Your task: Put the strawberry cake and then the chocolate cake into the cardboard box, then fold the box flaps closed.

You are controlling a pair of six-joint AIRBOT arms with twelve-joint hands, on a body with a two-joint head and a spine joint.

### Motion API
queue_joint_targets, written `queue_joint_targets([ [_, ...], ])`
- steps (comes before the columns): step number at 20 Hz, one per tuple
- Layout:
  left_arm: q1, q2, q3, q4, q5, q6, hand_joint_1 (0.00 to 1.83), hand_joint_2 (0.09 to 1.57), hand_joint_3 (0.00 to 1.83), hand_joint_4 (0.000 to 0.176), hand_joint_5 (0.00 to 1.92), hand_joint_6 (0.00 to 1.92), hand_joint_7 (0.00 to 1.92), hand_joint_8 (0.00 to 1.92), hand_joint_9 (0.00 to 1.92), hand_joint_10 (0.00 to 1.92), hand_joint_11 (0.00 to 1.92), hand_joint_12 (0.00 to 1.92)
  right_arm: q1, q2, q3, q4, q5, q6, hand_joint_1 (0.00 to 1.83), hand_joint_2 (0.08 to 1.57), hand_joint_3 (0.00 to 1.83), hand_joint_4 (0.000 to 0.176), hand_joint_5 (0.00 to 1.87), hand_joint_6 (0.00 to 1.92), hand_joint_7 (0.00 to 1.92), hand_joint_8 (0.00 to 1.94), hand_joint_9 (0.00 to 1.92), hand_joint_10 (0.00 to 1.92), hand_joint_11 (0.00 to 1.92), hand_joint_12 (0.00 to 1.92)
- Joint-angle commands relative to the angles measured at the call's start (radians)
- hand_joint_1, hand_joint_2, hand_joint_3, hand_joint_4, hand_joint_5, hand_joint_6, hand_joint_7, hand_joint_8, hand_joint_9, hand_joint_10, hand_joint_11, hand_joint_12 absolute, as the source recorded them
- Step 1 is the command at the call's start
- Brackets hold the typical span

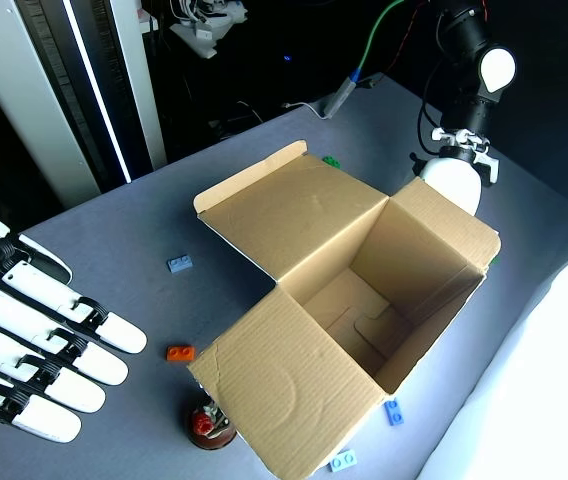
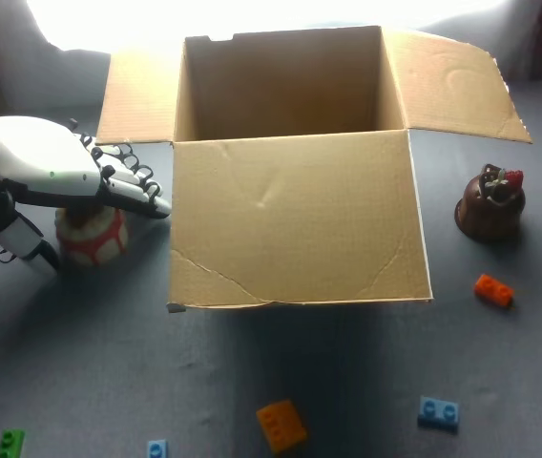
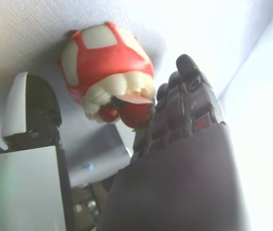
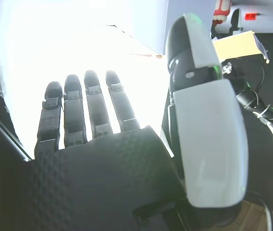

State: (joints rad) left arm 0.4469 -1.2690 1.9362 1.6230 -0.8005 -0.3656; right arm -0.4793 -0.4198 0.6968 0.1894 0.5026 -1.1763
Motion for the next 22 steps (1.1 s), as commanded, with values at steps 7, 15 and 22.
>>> queue_joint_targets([
  [7,0.01,0.006,0.004,-0.053,-0.002,0.008,1.28,1.03,0.0,0.052,0.62,0.03,0.42,0.36,0.28,1.25,0.33,1.5,0.004,0.01,-0.003,0.005,0.112,-0.005,0.57,1.09,0.0,0.0,0.05,0.01,0.08,0.0,0.06,0.01,0.0,0.02],
  [15,0.012,0.006,0.002,-0.053,-0.014,0.007,1.62,1.2,0.04,0.0,0.32,1.58,0.18,1.8,0.59,1.66,0.45,1.92,0.001,0.01,-0.006,0.005,0.112,-0.014,0.54,1.1,0.0,0.0,0.05,0.0,0.08,0.0,0.07,0.0,0.0,0.02],
  [22,-0.043,0.006,0.048,-0.053,-0.054,-0.048,1.62,1.23,0.0,0.0,0.27,1.67,0.17,1.78,0.59,1.66,0.44,1.92,0.001,0.01,-0.007,0.005,0.116,-0.015,0.56,1.1,0.0,0.0,0.05,0.0,0.07,0.0,0.07,0.0,0.0,0.0],
])
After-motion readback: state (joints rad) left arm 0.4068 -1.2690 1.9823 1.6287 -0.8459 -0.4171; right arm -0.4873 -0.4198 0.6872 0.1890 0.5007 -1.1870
